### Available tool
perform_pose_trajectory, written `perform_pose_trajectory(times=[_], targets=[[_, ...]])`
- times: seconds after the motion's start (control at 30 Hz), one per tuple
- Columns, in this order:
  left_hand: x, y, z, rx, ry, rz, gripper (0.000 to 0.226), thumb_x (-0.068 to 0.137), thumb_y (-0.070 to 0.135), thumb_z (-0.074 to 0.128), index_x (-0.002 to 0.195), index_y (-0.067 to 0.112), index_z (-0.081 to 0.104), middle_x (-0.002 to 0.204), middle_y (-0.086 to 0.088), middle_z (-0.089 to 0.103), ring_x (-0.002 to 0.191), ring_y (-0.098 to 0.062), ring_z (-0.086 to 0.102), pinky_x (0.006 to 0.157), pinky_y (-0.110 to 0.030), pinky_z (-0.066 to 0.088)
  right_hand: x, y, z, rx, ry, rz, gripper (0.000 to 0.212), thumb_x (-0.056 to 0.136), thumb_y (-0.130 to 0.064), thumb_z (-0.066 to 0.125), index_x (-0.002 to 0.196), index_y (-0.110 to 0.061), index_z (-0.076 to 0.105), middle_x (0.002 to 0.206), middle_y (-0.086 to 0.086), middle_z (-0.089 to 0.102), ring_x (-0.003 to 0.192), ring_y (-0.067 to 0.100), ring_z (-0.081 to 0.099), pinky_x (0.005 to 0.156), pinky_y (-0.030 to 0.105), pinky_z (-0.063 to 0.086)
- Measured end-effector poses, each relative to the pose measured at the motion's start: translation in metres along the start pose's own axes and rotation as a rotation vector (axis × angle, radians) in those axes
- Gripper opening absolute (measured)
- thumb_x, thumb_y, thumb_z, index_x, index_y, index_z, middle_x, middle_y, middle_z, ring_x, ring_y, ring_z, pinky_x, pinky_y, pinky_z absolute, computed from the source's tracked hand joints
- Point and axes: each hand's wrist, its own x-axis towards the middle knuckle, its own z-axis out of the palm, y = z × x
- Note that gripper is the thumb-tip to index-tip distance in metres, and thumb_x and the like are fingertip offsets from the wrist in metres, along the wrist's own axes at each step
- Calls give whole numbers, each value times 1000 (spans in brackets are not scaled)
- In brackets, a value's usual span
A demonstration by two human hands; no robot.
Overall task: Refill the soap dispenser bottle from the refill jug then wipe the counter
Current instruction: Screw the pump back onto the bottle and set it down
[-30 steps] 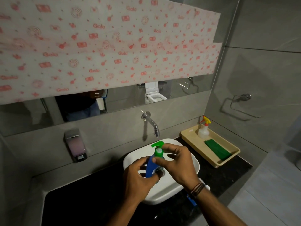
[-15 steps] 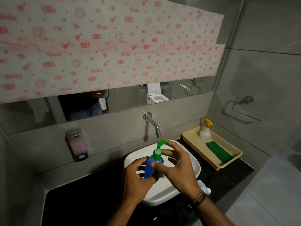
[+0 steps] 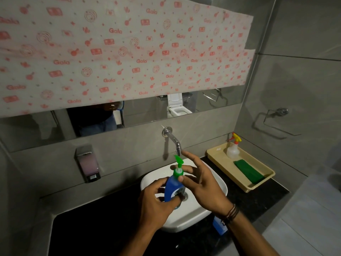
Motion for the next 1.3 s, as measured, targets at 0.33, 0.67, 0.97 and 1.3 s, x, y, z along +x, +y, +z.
perform_pose_trajectory(times=[0.33, 0.67, 0.97, 1.3], targets=[[-1, 2, -5, 10, -1, 33, 52, 61, 29, 94, 110, 34, 75, 104, 16, 77, 98, -12, 72, 75, -36, 66, -6, 4, 6, -14, 136, 15, 88, 68, -22, 95, 139, -40, 47, 119, -17, 71, 119, -1, 62, 101, 33, 52], [3, 2, -6, 3, 18, 31, 49, 64, 25, 94, 107, 36, 74, 100, 15, 77, 94, -14, 73, 69, -25, 64, -3, 6, 4, 10, 245, -42, 70, 73, -18, 92, 130, -35, 55, 102, -6, 75, 105, 10, 70, 96, 39, 56], [5, 0, -3, -1, 6, 10, 52, 62, 25, 95, 110, 30, 75, 104, 11, 78, 98, -16, 72, 75, -39, 67, 0, 7, 10, 41, 241, -30, 68, 73, -18, 92, 128, -34, 55, 102, -7, 77, 107, 6, 70, 96, 36, 53], [8, -2, -2, 13, 5, 29, 43, 62, 28, 94, 100, 33, 75, 95, 15, 77, 92, -14, 72, 68, -26, 64, 20, 9, 3, 275, -6, 17, 62, 86, -8, 78, 142, -16, 52, 114, 12, 77, 115, 28, 71, 100, 45, 55]])
